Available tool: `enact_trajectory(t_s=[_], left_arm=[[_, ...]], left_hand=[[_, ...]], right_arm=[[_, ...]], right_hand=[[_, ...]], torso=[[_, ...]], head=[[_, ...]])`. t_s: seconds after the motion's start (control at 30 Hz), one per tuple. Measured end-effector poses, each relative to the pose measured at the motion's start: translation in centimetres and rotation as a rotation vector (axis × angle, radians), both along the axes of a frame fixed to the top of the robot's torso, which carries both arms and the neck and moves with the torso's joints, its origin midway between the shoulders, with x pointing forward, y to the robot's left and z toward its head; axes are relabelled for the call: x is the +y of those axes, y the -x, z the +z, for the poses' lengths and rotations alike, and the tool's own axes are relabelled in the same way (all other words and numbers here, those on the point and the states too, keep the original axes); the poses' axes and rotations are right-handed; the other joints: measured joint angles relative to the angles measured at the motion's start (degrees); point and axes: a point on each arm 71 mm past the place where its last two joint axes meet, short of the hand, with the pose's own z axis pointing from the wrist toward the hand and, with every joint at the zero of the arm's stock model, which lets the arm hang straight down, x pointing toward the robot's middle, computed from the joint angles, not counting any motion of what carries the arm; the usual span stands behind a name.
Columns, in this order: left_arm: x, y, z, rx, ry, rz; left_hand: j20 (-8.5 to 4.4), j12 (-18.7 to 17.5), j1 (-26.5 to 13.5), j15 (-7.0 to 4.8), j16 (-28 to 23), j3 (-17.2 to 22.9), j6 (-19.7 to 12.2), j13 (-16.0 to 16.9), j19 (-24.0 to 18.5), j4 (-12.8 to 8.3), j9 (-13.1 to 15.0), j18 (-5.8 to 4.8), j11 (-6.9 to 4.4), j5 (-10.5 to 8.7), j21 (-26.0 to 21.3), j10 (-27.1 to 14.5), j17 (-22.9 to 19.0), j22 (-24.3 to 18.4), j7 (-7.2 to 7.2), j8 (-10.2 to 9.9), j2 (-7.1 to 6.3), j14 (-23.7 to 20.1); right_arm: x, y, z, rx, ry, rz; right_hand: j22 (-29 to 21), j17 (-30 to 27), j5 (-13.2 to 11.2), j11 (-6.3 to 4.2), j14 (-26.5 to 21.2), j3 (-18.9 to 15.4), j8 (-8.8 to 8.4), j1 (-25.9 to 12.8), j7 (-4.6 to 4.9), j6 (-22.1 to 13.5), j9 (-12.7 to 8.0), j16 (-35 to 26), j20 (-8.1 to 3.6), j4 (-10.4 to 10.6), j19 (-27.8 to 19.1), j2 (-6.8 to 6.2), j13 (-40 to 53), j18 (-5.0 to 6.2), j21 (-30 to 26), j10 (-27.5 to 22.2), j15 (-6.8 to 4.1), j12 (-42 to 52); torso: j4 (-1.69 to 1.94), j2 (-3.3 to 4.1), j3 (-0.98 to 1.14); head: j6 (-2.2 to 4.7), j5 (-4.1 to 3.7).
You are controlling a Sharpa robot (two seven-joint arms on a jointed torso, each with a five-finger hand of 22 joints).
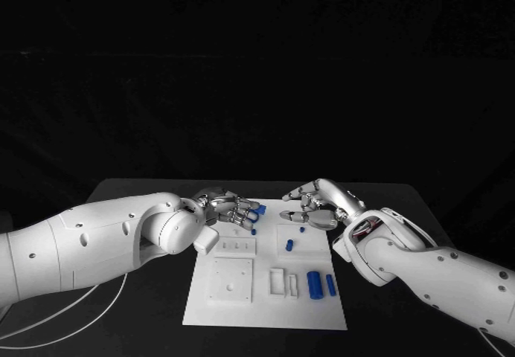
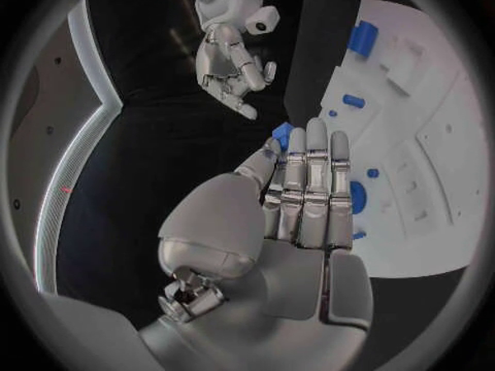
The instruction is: Assemble the parts on the task board
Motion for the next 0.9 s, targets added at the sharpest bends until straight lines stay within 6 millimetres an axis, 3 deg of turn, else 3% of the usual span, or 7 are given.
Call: enact_trajectory(t_s=[0.17,0.33,0.43,0.73,0.9], left_arm=[[0.4,0.2,-0.2,0.030,0.073,0.021],[0.5,0.7,-0.5,0.061,0.167,0.005],[0.7,1.0,-0.6,0.075,0.222,-0.011],[1.6,1.4,-1.1,0.096,0.379,-0.057],[1.3,1.9,-1.8,0.116,0.469,-0.079]], left_hand=[[-0.21,0.00,-0.09,-0.47,3.26,0.46,-0.21,0.10,-0.21,0.64,0.00,0.01,-0.32,-0.36,0.47,0.94,0.96,0.14,-0.20,0.00,-0.46,-0.78],[-0.32,0.00,-0.05,-0.50,4.43,-0.16,-0.41,0.10,-0.09,1.25,0.00,0.00,-0.34,-0.76,0.47,1.35,1.20,0.11,-0.41,0.23,-0.50,-1.14],[-0.42,0.00,0.06,-0.51,4.86,-0.99,-0.61,0.09,0.01,1.09,0.01,-0.61,-0.50,-0.76,0.33,1.52,1.37,-0.09,-0.62,0.33,-0.53,-1.55],[-0.73,0.27,0.02,-0.59,6.13,-2.64,-1.33,0.30,0.32,0.40,0.01,-0.60,-0.71,-0.99,-0.86,2.13,3.45,-0.66,-1.33,0.33,1.15,-2.48],[-0.72,0.67,-0.27,-0.44,6.39,-3.03,-1.74,0.38,0.32,-0.01,0.01,-0.58,-0.71,-1.00,-1.18,2.13,4.19,-0.73,-1.74,0.31,1.77,-3.12]], right_arm=[[0.3,-0.1,-0.7,-0.001,-0.021,0.017],[0.8,-0.3,-1.0,-0.030,-0.064,0.031],[1.0,-0.4,-0.9,-0.052,-0.102,0.037],[1.4,-0.8,-0.8,-0.079,-0.229,0.041],[1.4,-0.9,-0.7,-0.071,-0.282,0.038]], right_hand=[[0.01,-0.46,-2.39,0.22,-0.14,0.91,0.00,2.62,0.01,-0.01,-0.04,0.00,0.00,-3.38,0.00,0.50,-0.65,0.07,-0.38,-0.22,0.10,0.14],[1.02,-0.76,-2.62,0.19,-0.48,2.11,0.00,2.84,0.25,0.21,-0.04,0.21,0.00,-5.84,0.00,0.72,-0.94,0.07,-0.38,-0.43,0.08,0.98],[1.50,-0.87,-2.62,0.20,-0.48,2.21,0.00,2.65,0.35,0.31,-0.04,0.30,0.00,-6.84,0.00,0.92,-1.18,0.07,-0.38,-0.42,0.08,1.06],[2.67,-0.97,-0.61,0.20,-0.48,-0.22,0.00,1.55,0.34,0.31,-0.03,0.97,0.00,-8.08,0.00,2.02,-1.41,0.07,-0.38,-0.42,0.08,1.60],[2.93,-0.97,1.08,0.20,-0.48,-2.22,0.00,1.39,0.34,0.31,-0.03,0.97,0.00,-8.85,0.00,3.26,-1.63,0.06,-0.66,-0.82,0.08,1.61]], torso=[[0.00,-0.01,0.02],[0.04,-0.01,0.04],[0.08,-0.01,0.05],[0.02,0.01,-0.03],[0.10,0.08,-0.07]], head=[[0.36,0.14],[0.75,0.29],[1.00,0.44],[1.76,0.85],[2.15,1.33]])
